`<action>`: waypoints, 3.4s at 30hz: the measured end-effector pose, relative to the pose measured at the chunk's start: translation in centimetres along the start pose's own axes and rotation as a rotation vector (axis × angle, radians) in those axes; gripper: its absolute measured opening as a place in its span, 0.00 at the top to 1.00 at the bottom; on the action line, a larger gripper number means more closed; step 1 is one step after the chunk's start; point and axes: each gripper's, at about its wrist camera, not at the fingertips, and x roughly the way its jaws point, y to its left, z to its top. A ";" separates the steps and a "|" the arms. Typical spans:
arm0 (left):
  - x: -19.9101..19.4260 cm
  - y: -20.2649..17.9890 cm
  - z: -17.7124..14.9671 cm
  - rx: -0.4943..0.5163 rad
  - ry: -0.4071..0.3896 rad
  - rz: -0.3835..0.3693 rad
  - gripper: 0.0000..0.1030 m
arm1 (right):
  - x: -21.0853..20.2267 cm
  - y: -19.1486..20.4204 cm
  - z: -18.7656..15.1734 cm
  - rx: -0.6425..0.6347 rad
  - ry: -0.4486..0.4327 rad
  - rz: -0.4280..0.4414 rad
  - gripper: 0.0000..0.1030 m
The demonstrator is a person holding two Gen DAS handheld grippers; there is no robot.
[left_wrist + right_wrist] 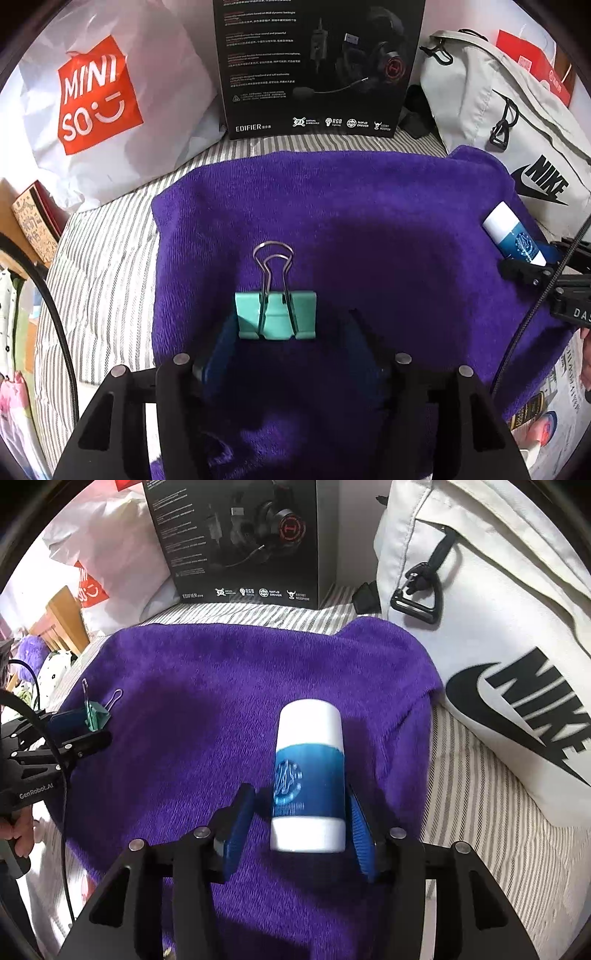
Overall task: Organize rigid objects
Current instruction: 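Lower the clip onto the purple towel with the left gripper while the right gripper sets the deodorant there, then grasp the white tape roll with the left gripper while the right gripper grasps the Vaseline jar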
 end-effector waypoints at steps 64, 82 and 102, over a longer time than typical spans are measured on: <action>-9.2 4.4 -15.9 -0.240 -0.052 -0.006 0.70 | -11.3 3.4 -17.9 0.203 -0.008 0.059 0.49; -9.1 3.2 -15.6 -0.188 -0.039 -0.006 0.70 | -8.2 4.0 -16.1 0.181 0.002 0.072 0.49; -9.0 2.7 -15.6 -0.176 -0.037 0.017 0.69 | -7.3 3.7 -15.9 0.143 -0.032 -0.043 0.52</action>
